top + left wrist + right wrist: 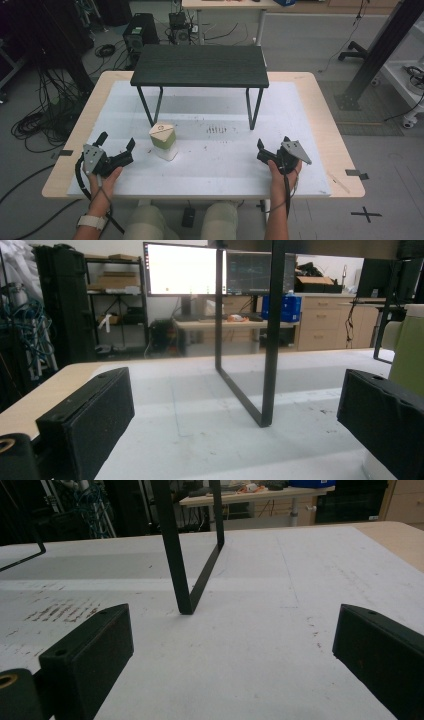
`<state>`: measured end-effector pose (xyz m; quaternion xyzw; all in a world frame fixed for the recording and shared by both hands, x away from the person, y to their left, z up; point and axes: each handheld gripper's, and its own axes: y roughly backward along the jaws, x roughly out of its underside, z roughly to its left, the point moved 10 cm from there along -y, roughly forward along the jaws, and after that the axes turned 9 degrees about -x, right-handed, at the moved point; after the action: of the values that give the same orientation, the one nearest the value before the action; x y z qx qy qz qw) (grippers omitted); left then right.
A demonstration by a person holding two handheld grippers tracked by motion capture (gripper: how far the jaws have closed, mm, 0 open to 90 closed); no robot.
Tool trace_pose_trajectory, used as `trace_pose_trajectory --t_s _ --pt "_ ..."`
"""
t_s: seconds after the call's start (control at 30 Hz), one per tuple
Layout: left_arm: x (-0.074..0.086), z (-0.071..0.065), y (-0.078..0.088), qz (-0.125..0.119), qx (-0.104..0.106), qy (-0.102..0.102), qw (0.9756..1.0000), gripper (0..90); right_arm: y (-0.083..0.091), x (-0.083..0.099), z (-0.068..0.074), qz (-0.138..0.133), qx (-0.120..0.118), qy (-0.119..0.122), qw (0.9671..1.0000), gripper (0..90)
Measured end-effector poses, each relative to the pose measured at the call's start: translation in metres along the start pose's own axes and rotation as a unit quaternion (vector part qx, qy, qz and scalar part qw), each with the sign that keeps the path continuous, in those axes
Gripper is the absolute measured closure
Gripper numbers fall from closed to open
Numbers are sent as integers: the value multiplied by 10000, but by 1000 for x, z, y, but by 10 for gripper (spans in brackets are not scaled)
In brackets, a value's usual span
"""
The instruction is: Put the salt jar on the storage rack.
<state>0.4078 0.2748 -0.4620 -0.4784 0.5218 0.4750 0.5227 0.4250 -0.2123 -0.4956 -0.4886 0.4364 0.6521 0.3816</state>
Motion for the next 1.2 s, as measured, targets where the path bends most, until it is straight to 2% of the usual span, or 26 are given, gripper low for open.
trace_pose_trajectory --t_s 0.63,0.9,1.2 --pt "-4 0 4 -215 -30 -22 9998 11 1 -1 1 -80 -38 17 10000 23" --pt "-5 2 6 -331 -147 -34 9993 2 1 -1 1 -74 -25 62 10000 21" --pt "-5 0 5 -299 -134 -100 9994 2 2 -1 1 -120 -36 6 9999 22"
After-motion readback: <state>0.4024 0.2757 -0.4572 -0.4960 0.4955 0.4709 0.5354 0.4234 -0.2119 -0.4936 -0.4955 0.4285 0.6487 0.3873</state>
